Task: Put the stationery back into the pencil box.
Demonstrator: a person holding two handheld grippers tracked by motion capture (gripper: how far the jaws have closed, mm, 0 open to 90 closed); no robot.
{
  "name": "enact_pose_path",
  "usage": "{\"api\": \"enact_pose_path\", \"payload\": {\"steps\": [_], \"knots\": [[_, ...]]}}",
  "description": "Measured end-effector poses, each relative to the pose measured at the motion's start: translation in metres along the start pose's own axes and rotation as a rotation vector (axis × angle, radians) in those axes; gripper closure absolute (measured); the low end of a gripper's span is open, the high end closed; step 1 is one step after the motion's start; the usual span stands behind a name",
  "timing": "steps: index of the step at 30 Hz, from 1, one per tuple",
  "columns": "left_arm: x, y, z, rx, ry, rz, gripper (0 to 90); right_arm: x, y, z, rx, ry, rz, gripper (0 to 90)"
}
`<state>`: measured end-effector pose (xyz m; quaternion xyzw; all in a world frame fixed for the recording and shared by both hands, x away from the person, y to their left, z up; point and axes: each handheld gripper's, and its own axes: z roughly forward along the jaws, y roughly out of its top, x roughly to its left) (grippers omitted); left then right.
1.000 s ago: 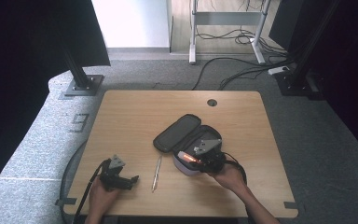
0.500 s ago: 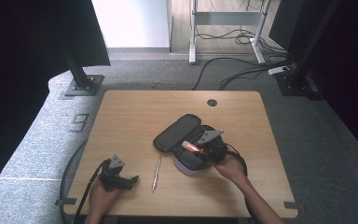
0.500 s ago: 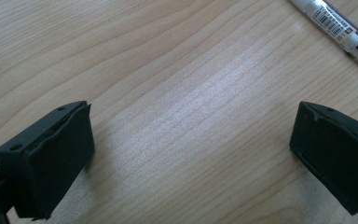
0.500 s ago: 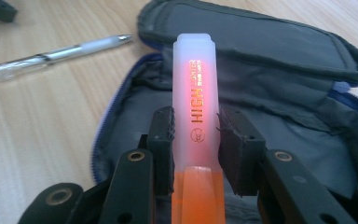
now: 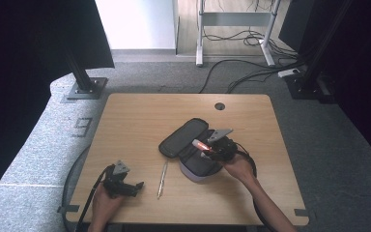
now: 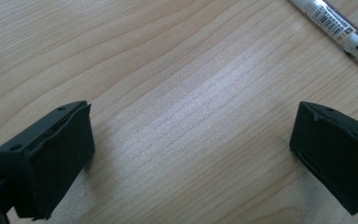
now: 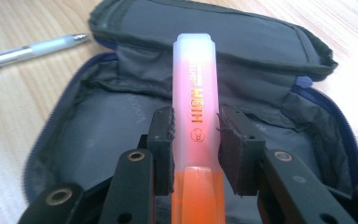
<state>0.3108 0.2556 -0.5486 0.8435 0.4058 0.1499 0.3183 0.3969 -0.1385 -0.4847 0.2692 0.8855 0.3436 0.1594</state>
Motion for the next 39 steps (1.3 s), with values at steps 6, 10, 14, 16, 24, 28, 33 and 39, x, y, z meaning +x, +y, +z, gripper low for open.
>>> {"api": "enact_pose_path", "payload": {"steps": [6,10,14,16,24,28,33,39], "knots": [[0.0,0.0,0.0,0.0,0.0,-0.001,0.0,-0.009,-0.003,0.007,0.009,-0.022,0.016,65.5],[0.0,0.0,0.0,0.0,0.0,-0.001,0.0,-0.013,-0.005,0.01,0.016,-0.038,0.028,65.5],[0.0,0.0,0.0,0.0,0.0,-0.001,0.0,-0.019,-0.009,0.014,0.024,-0.051,0.034,65.5],[0.0,0.0,0.0,0.0,0.0,-0.001,0.0,-0.021,-0.012,0.017,0.027,-0.053,0.04,65.5],[0.0,0.0,0.0,0.0,0.0,-0.001,0.0,-0.027,-0.018,0.025,0.043,-0.062,0.056,65.5],[0.0,0.0,0.0,0.0,0.0,-0.001,0.0,-0.028,-0.02,0.028,0.055,-0.048,0.061,64.7],[0.0,0.0,0.0,0.0,0.0,-0.001,0.0,-0.03,-0.021,0.027,0.044,-0.057,0.078,59.6],[0.0,0.0,0.0,0.0,0.0,-0.001,0.0,-0.032,-0.02,0.024,0.038,-0.062,0.083,58.4]]}}
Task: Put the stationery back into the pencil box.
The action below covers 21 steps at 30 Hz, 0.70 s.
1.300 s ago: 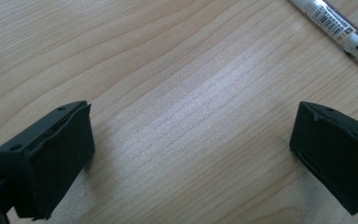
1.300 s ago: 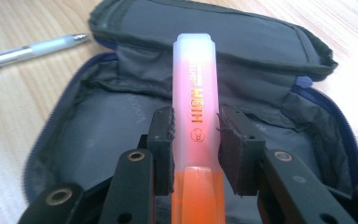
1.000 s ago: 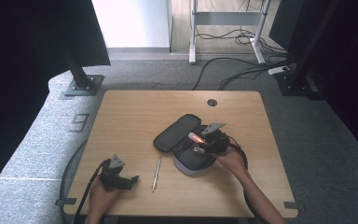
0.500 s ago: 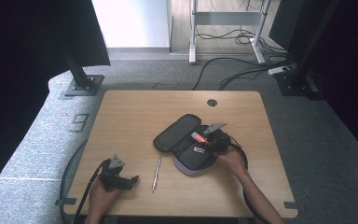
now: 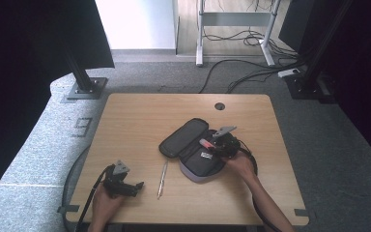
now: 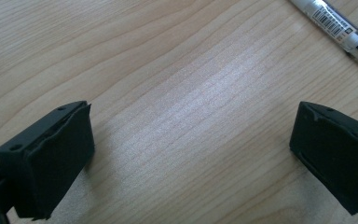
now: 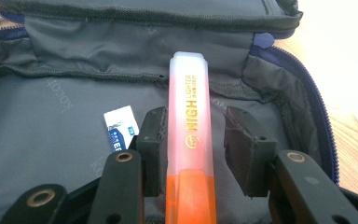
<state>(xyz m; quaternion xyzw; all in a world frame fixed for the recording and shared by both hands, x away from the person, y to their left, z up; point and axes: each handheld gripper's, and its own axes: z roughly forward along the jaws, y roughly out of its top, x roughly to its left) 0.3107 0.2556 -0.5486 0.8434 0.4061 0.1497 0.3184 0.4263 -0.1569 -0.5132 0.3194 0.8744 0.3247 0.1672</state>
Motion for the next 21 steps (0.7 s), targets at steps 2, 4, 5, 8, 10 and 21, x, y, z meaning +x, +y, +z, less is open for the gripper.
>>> {"api": "enact_pose_path", "payload": {"steps": [2,4,5,8,10,21], "knots": [[0.0,0.0,0.0,0.0,0.0,0.0,0.0,0.0,0.0,-0.001,0.001,-0.001,0.006,58.1],[0.0,0.0,0.0,0.0,0.0,0.0,0.0,0.0,0.0,-0.002,-0.002,0.0,0.006,57.1],[0.0,0.0,0.0,0.0,0.0,0.0,0.0,-0.001,0.0,-0.003,-0.005,0.001,0.009,56.1],[0.0,0.0,0.0,0.0,0.0,0.0,0.0,-0.001,0.001,-0.006,-0.012,-0.001,0.013,52.2],[0.0,0.0,0.0,0.0,0.0,0.0,0.0,-0.001,0.002,-0.009,-0.018,-0.003,0.01,48.9],[0.0,0.0,0.0,0.002,0.0,0.002,0.0,0.001,0.005,-0.026,-0.043,0.013,-0.002,31.6]]}}
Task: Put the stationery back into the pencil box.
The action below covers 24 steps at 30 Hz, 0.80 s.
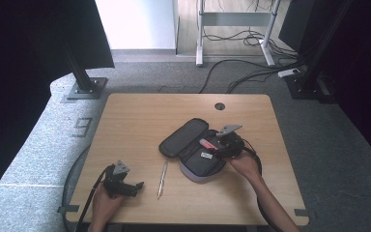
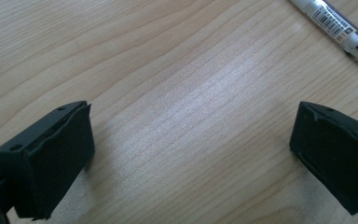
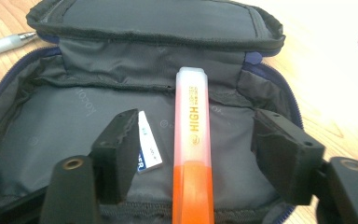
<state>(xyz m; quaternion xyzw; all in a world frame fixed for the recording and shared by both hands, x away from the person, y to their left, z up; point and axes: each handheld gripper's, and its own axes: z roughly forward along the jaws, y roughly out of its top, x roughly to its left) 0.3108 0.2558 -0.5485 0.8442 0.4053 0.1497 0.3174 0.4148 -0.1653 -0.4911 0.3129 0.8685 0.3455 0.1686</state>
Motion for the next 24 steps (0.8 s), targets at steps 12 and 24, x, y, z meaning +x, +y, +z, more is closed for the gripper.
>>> {"api": "enact_pose_path", "payload": {"steps": [12,24], "knots": [[0.0,0.0,0.0,0.0,0.0,0.0,0.0,0.004,0.001,-0.017,0.012,0.007,-0.017,25.9],[0.0,0.0,0.0,-0.002,0.0,-0.002,0.0,0.006,-0.003,-0.033,0.016,-0.004,-0.008,3.1]]}}
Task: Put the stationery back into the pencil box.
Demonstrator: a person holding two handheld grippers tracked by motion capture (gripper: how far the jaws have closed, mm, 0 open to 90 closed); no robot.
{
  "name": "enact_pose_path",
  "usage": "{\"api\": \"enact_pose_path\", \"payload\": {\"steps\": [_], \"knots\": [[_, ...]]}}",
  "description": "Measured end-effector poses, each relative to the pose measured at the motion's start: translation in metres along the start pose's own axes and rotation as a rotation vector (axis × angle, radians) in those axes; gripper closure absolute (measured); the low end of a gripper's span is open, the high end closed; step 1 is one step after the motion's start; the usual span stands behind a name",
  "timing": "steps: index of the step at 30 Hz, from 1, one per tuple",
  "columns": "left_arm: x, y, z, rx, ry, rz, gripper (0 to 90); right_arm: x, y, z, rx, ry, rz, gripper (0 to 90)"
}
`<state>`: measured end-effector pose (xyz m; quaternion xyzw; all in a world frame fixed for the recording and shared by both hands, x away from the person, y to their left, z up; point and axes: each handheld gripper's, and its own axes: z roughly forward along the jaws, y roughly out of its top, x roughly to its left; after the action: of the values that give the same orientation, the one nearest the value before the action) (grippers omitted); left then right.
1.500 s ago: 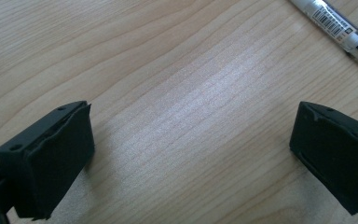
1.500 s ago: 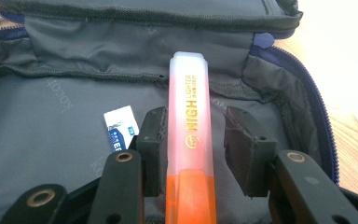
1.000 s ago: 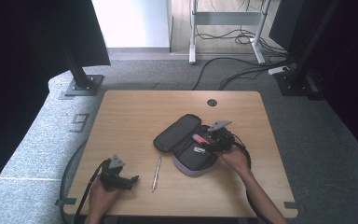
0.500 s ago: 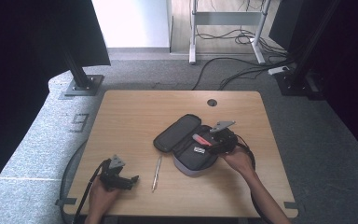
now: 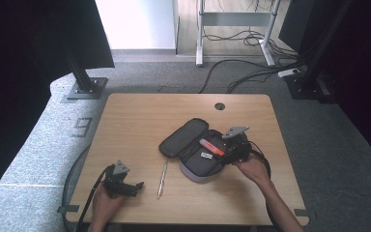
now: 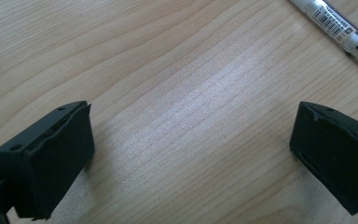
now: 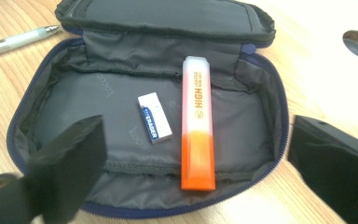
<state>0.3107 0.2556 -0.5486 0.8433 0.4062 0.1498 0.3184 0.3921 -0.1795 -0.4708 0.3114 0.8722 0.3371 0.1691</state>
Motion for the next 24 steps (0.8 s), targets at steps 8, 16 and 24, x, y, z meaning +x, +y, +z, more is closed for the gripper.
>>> {"api": "enact_pose_path", "payload": {"steps": [8,16,24], "knots": [[0.0,0.0,0.0,0.0,0.0,0.001,0.0,0.005,-0.006,-0.013,-0.01,-0.023,-0.023,0.0],[0.0,0.0,0.0,0.001,0.0,0.002,0.0,0.003,-0.019,-0.022,-0.017,-0.043,-0.008,0.0],[0.0,0.0,0.0,0.002,0.001,0.002,0.0,0.002,-0.035,-0.029,-0.014,-0.045,0.011,0.7]]}}
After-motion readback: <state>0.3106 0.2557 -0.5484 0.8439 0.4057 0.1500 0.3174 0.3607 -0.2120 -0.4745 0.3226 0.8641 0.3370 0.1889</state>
